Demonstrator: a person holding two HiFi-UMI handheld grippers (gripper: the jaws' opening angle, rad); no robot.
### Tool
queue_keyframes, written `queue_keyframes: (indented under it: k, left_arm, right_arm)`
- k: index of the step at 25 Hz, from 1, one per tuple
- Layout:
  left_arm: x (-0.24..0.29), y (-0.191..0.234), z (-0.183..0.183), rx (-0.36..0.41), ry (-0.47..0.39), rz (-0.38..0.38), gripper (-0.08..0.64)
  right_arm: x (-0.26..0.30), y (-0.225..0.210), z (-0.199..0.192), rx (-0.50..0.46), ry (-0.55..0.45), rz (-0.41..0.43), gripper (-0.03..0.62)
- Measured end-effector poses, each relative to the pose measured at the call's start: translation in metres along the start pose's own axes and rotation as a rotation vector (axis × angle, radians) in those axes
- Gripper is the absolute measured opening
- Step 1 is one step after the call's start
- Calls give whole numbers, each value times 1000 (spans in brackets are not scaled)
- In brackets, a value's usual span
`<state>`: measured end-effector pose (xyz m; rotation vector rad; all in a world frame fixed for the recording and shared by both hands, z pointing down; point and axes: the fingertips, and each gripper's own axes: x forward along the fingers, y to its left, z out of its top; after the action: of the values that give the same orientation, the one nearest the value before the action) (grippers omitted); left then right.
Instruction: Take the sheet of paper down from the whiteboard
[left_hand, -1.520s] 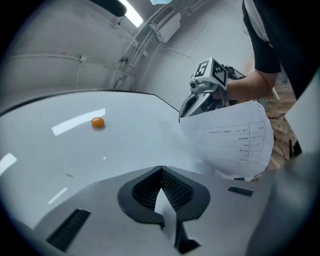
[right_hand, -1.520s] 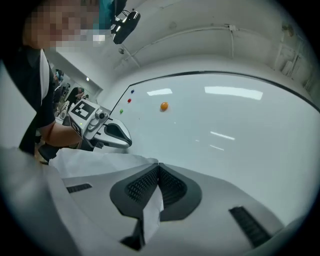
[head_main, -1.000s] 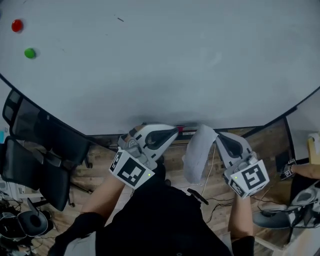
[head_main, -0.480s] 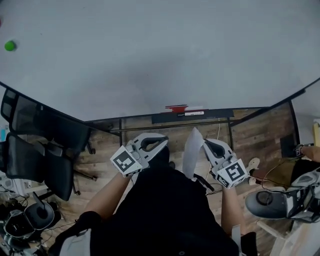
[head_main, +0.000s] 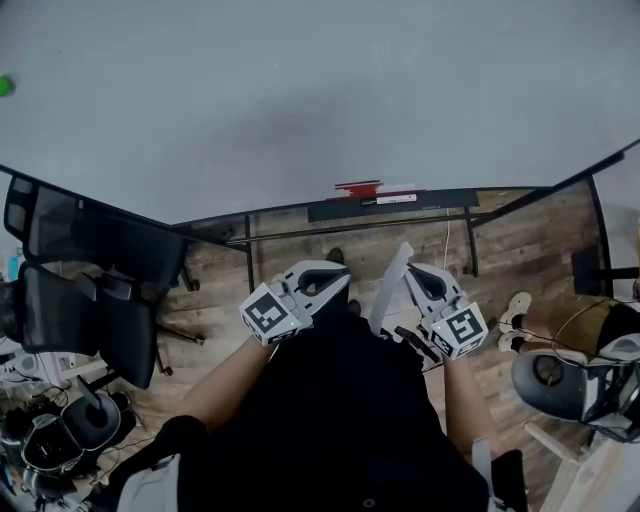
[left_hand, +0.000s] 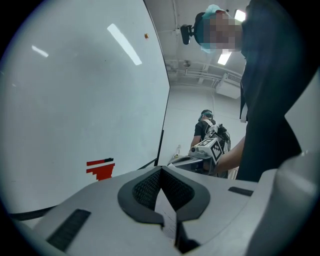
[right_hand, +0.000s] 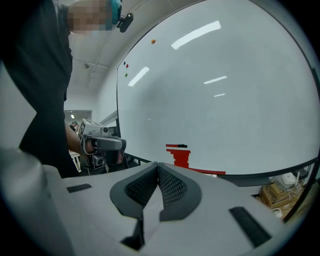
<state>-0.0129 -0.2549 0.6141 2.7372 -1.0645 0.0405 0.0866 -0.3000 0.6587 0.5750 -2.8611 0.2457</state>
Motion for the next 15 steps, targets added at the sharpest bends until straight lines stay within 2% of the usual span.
queue_keyframes:
  k: [15]
  left_arm:
    - [-1,-6,14,-6,-24,-25,12]
  right_arm:
    - [4,11,14,-28,-22,0,17]
